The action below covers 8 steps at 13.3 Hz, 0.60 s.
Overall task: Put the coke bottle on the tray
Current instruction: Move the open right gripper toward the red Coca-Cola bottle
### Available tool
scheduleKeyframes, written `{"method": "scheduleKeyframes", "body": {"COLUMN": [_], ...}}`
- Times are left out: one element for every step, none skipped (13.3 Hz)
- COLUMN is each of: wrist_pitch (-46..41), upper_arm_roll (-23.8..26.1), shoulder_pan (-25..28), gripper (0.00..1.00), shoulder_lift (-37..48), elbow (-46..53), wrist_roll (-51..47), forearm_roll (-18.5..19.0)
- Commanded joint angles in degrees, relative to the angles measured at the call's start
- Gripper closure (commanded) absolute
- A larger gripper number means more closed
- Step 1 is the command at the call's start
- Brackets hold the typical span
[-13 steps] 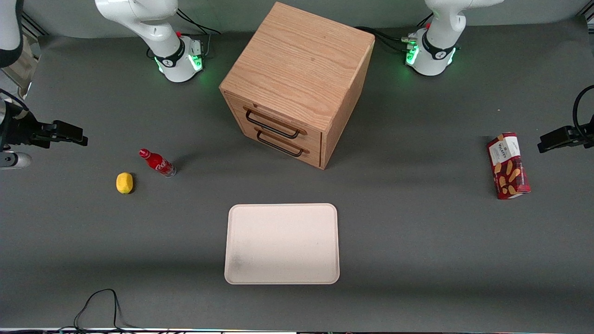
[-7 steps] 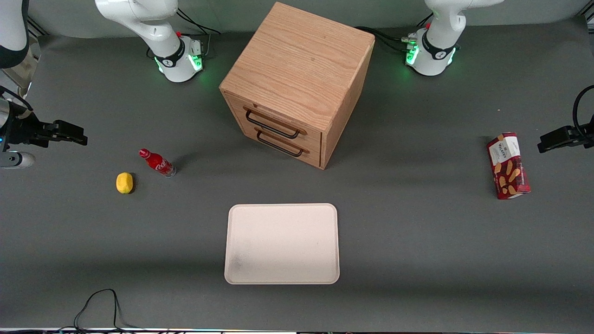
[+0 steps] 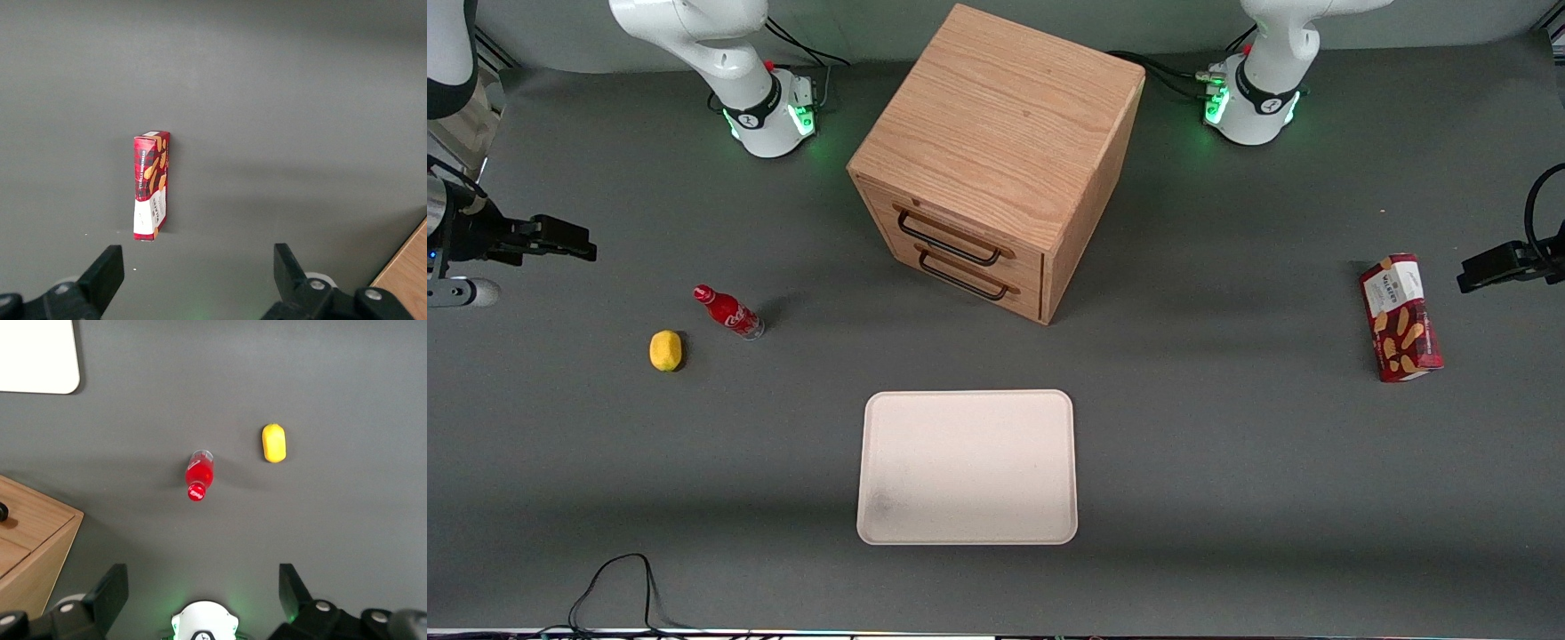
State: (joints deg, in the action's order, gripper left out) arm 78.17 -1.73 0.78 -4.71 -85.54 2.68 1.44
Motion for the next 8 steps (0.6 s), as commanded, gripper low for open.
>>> {"method": "scheduleKeyframes", "body": {"wrist_pitch": [0.23,1.19,1.98,2.25,2.86,4.0,4.97,5.59], "upper_arm_roll": [0.24,0.24,0.32,0.5,0.5,0.5,0.41,0.41], "shoulder_pan": [0.27,0.36,0.36,0.45,0.45,0.45,0.45,0.45], "gripper": [0.0,0.0,0.0,0.0,0.0,0.0,0.0,0.0], "shoulder_lift": [6.79,9.95,12.86,15.84,18.83,22.08,24.81,26.32], "elbow": [-7.33,-11.1,-14.53,-17.7,-20.77,-24.11,-27.1,-28.79], "wrist_roll": [-0.66,-0.66,-0.66,-0.66,-0.66,-0.39,0.13,0.14], "forearm_roll": [0.4,0.4,0.4,0.32,-0.12,-0.38,-0.39,-0.39]}}
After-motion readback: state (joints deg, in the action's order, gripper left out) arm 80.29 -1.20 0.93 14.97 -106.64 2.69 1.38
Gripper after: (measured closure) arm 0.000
